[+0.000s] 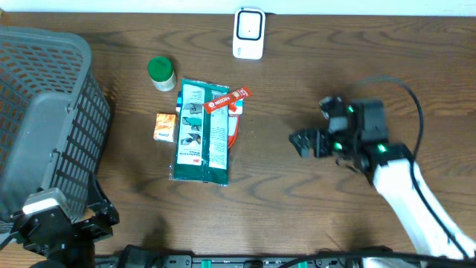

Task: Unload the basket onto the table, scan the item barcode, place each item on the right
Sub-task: 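Retract the left gripper and reach the right gripper toward the Nescafe stick, then grasp the Nescafe stick end with the right gripper, then lift the Nescafe stick up and to the right with the right gripper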

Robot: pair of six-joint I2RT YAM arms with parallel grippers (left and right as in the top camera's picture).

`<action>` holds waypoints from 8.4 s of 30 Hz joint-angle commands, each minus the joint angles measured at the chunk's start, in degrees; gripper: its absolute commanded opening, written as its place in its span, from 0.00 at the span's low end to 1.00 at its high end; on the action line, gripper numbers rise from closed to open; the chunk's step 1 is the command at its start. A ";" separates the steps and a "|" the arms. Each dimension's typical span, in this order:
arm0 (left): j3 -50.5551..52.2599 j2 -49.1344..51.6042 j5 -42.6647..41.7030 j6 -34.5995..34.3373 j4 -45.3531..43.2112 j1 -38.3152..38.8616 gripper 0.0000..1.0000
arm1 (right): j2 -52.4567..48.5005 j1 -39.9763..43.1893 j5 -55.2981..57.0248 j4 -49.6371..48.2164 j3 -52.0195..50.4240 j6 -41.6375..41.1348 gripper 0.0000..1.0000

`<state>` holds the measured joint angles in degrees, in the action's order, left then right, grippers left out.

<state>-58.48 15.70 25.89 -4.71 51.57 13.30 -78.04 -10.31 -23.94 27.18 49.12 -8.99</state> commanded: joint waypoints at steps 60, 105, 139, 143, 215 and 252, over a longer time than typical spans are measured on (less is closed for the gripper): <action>2.67 0.44 0.72 -0.33 2.43 0.24 0.84 | -43.78 -15.67 5.07 -0.57 37.70 61.79 0.90; 2.67 0.44 0.76 -0.31 6.93 0.24 0.84 | -50.56 -21.73 11.02 -14.19 38.25 60.65 0.38; 2.75 0.44 0.76 -0.31 8.66 0.24 0.84 | -50.21 -21.73 9.94 -13.97 39.74 45.62 0.01; 2.75 0.44 0.76 -0.31 9.05 0.24 0.84 | -49.99 -21.73 9.94 -13.14 40.85 44.30 0.01; 2.75 0.44 0.26 -0.37 9.01 0.24 0.84 | -10.01 4.46 -45.81 3.67 67.01 -34.69 0.01; 2.75 0.44 0.26 -0.37 9.01 0.24 0.84 | -12.20 4.81 -41.03 1.70 66.25 -50.66 0.01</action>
<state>-56.16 15.75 25.85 -4.71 60.64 13.30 -90.28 -5.96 -66.94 29.06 115.42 -55.86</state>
